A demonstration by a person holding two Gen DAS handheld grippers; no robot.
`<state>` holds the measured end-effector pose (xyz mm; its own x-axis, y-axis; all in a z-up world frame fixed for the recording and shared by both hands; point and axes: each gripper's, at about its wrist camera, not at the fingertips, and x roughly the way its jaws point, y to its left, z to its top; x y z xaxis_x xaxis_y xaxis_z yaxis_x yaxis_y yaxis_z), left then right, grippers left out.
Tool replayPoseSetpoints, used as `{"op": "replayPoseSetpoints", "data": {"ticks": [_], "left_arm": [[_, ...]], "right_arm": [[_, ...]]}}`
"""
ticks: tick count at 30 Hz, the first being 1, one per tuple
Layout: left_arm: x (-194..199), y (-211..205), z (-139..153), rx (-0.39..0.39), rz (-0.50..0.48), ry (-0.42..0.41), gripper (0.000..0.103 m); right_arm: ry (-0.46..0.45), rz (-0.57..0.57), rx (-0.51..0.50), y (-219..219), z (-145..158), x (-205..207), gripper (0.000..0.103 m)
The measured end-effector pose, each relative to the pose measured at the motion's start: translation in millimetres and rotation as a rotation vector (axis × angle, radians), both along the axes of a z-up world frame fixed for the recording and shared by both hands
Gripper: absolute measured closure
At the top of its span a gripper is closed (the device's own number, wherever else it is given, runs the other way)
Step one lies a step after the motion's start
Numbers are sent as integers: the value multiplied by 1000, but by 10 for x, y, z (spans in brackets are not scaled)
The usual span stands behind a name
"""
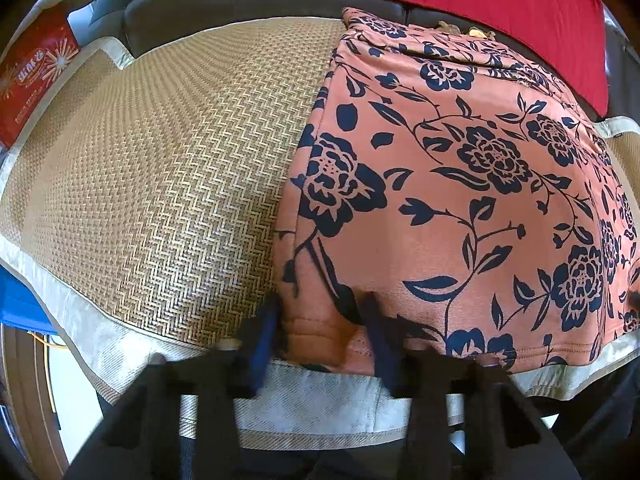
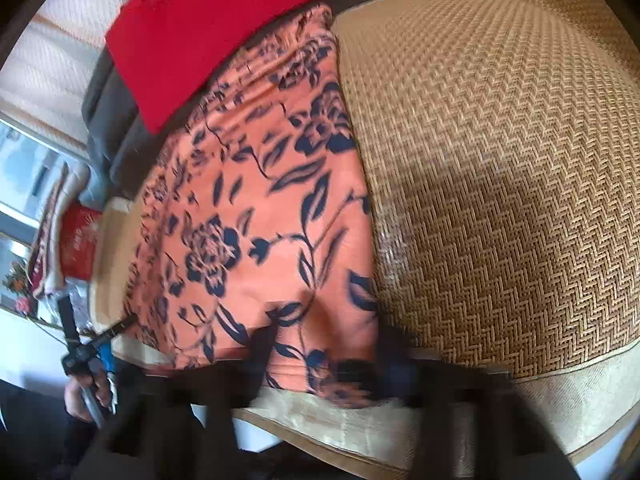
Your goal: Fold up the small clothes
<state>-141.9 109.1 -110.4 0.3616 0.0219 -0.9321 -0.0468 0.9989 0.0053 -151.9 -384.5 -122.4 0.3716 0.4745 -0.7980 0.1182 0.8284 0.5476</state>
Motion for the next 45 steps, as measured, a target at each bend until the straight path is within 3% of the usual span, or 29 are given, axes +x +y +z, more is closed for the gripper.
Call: {"op": "replayPoseSetpoints", "data": {"ticks": [2, 9, 12, 14, 15, 17, 18, 20, 22, 23, 24, 26, 29, 31, 33, 34, 36, 38, 40, 42, 45], "left_arm": [[1, 27, 32, -48, -5, -1, 92], [-150, 125, 419, -75, 3, -138, 94], [-85, 185, 188, -92, 24, -72, 93], [-68, 219, 33, -112, 34, -26, 91], [-71, 211, 10, -106, 38, -28, 89], [-54, 180, -1, -104, 36, -31, 85], [-37, 161, -7, -97, 30, -29, 82], [-1, 98, -28, -87, 7, -31, 73], [44, 23, -42, -59, -5, -31, 73], [63, -3, -24, -52, -8, -32, 87], [69, 3, 13, -61, -12, -41, 96], [58, 41, 133, -83, 15, -77, 96], [-73, 183, 330, -103, 49, -129, 96], [-78, 216, 276, -109, 45, -101, 96], [-18, 205, 34, -100, 42, -32, 96], [2, 189, -18, -102, 42, -16, 95], [48, 165, 30, -108, 49, -22, 92], [79, 173, 88, -116, 49, -34, 91], [169, 177, 137, -100, 42, -34, 82], [194, 236, 218, -77, 55, -54, 61], [324, 336, 412, -76, 77, -125, 54]], "right_arm": [[9, 2, 4, -38, -32, 7, 93], [-98, -7, 70, -151, 368, -113, 96], [-41, -21, 70, -204, 168, -84, 94], [3, -15, 122, -209, -6, -67, 91], [3, -5, 140, -175, -28, -70, 86], [-12, -10, 137, -146, -7, -70, 49], [-21, -11, 151, -146, -11, -62, 39], [-32, 0, 150, -103, 6, -19, 38], [-19, 4, 136, -75, -18, 52, 46], [-3, -1, 137, -65, -39, 90, 79], [17, -8, 139, -75, -69, 116, 96], [15, -16, 138, -104, -65, 95, 97], [-43, -13, 142, -222, 169, -57, 97], [-43, -29, 111, -280, 237, -168, 97], [56, -6, 77, -309, -26, -175, 99], [60, -9, 91, -314, -89, -171, 99], [33, -16, 129, -301, -8, -132, 91], [-14, -17, 98, -304, 127, -109, 78], [-27, -50, 113, -386, 172, -86, 31], [-54, -100, 92, -539, 230, -59, 28], [-133, -135, 78, -681, 425, 37, 28]]}}
